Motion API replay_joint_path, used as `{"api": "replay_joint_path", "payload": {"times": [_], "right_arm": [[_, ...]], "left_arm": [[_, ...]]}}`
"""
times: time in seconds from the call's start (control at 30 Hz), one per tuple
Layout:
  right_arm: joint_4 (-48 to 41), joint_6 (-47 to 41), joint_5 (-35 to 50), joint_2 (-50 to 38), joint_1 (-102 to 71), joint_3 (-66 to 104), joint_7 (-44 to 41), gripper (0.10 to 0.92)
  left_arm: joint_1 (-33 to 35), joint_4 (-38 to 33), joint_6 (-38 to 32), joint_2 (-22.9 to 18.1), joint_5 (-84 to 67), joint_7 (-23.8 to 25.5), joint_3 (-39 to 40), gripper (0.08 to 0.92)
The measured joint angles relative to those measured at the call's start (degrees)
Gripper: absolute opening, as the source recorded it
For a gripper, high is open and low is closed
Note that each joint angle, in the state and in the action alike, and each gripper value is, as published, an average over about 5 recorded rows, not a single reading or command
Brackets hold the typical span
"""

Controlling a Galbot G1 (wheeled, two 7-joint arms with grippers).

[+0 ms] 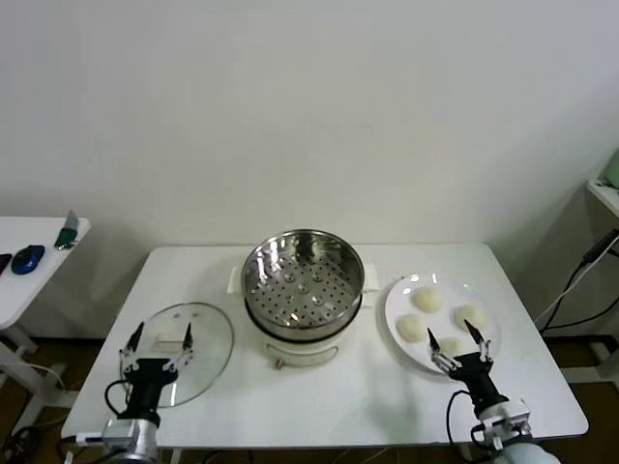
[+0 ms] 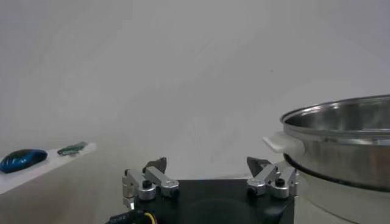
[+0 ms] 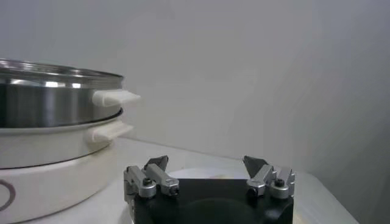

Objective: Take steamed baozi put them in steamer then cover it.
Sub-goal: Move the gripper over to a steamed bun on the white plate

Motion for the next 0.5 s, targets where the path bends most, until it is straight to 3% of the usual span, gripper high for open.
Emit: {"api": "replay_joint_path", "payload": {"times": [0.27, 0.5], "right_arm": [[0.01, -8.22, -1.91, -7.82, 4.92, -1.40, -5.29, 0.823], [-4.25, -14.13, -4.02, -21.29, 14.20, -7.56, -16.73, 0.823]], "left_arm": [[0.35, -0.18, 0.44, 0.78, 0.30, -0.35, 0.06, 0.823], [1.08, -0.74, 0.43, 1.86, 0.34, -0.62, 0.52, 0.823]]}}
